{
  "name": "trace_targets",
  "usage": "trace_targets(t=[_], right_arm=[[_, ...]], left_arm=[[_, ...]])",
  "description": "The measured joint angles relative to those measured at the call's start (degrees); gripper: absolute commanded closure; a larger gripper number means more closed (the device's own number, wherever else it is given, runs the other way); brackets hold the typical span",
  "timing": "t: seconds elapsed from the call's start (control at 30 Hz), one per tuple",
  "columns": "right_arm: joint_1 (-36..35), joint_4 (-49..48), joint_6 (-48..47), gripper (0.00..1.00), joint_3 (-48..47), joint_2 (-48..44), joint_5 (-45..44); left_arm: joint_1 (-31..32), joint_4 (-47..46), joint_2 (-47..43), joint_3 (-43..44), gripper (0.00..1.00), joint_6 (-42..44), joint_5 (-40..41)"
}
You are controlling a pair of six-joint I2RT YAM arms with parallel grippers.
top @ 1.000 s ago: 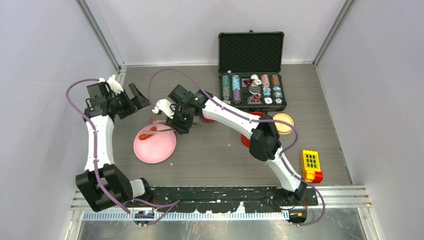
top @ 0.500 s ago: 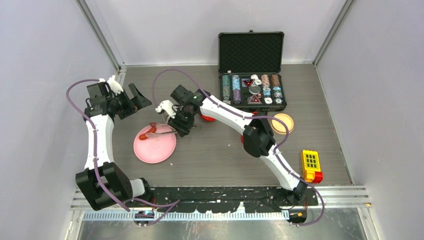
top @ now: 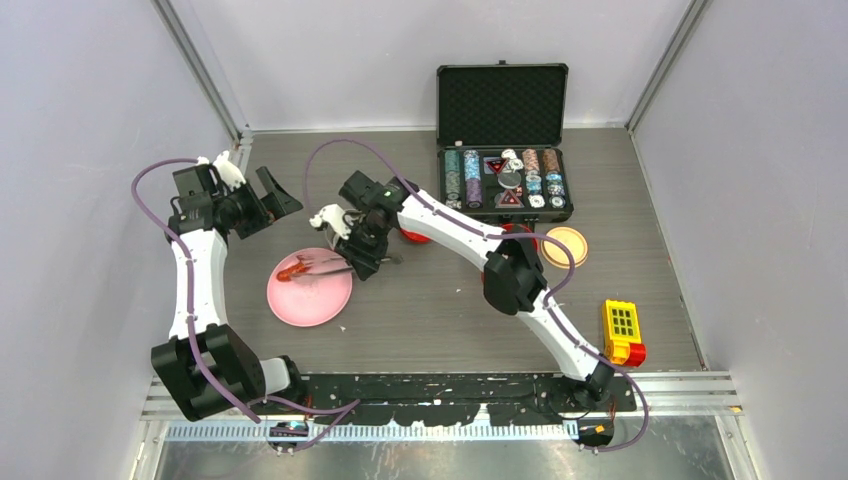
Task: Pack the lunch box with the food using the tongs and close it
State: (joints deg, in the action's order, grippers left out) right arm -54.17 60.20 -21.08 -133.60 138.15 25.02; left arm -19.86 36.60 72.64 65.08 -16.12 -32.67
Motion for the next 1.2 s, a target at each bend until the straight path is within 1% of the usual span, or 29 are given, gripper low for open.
trace_targets(t=[0.2,0.4,0.53,0.7,0.87,1.2], right_arm=[[-1.33,1.90,-0.33,0.55,0.42,-0.07,1.18],[-2.25,0.87,-0.83,0.55,4.33,-2.56,0.92],[-2.36,-2.27,-0.94,0.55,7.69,-6.08,-2.45],[-2.25,-6.86,-1.73,0.54,8.15,-8.04,-8.57],[-1.97,-6.67,-3.45,0.52,7.04,-7.13,-10.86],[-1.88,-2.78,-4.90,0.52,0.70,-0.55,-9.60]], left_arm=[[-0.11,-0.02,0.00,0.00,0.00,-0.02,0.00],[-0.11,-0.02,0.00,0.00,0.00,0.00,-0.02],[-0.15,-0.04,0.00,-0.02,0.00,0.00,-0.07],[-0.15,-0.04,0.00,-0.02,0.00,-0.02,-0.22],[-0.15,-0.04,0.00,-0.02,0.00,-0.02,-0.46],[-0.22,-0.04,0.02,-0.02,0.00,-0.31,-1.70]])
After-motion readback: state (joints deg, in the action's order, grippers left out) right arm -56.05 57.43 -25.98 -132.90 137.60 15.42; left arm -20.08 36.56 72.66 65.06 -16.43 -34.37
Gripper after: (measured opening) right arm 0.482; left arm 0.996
